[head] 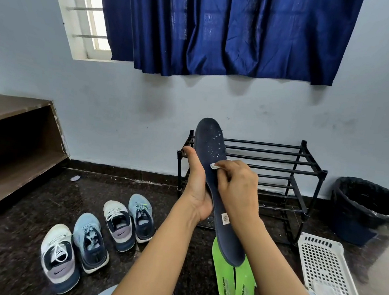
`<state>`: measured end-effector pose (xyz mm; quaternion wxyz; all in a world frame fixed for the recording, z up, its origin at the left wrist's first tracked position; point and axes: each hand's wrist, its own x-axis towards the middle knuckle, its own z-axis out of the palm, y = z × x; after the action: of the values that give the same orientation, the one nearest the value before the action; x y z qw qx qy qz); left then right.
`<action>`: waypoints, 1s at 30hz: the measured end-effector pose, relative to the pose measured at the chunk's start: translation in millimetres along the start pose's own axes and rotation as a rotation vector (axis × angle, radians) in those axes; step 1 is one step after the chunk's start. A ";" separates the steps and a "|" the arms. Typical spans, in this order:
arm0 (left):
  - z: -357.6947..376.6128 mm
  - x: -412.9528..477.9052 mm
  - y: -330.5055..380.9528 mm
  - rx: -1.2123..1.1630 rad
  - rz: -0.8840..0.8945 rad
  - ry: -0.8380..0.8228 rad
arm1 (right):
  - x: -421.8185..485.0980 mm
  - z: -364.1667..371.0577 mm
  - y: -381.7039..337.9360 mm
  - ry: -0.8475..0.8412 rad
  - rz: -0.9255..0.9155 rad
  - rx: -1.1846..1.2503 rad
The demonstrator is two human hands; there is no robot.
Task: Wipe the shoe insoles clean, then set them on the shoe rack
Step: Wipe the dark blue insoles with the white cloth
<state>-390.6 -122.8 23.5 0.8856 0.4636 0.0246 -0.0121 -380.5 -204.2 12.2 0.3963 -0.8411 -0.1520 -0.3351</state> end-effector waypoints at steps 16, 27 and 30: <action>0.3 1.4 1.1 0.065 -0.067 0.052 | -12.9 -11.9 -12.9 -0.084 0.016 0.085; 0.9 2.9 -3.6 0.118 -0.074 0.072 | -12.5 -9.7 -11.6 -0.032 -0.014 0.063; -2.1 5.0 -0.6 0.098 -0.049 0.092 | -15.7 -8.0 -13.8 -0.062 -0.059 0.095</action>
<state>-385.7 -121.5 21.5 0.8593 0.5056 0.0759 -0.0136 -402.7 -201.3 12.9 0.4211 -0.8265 -0.2046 -0.3126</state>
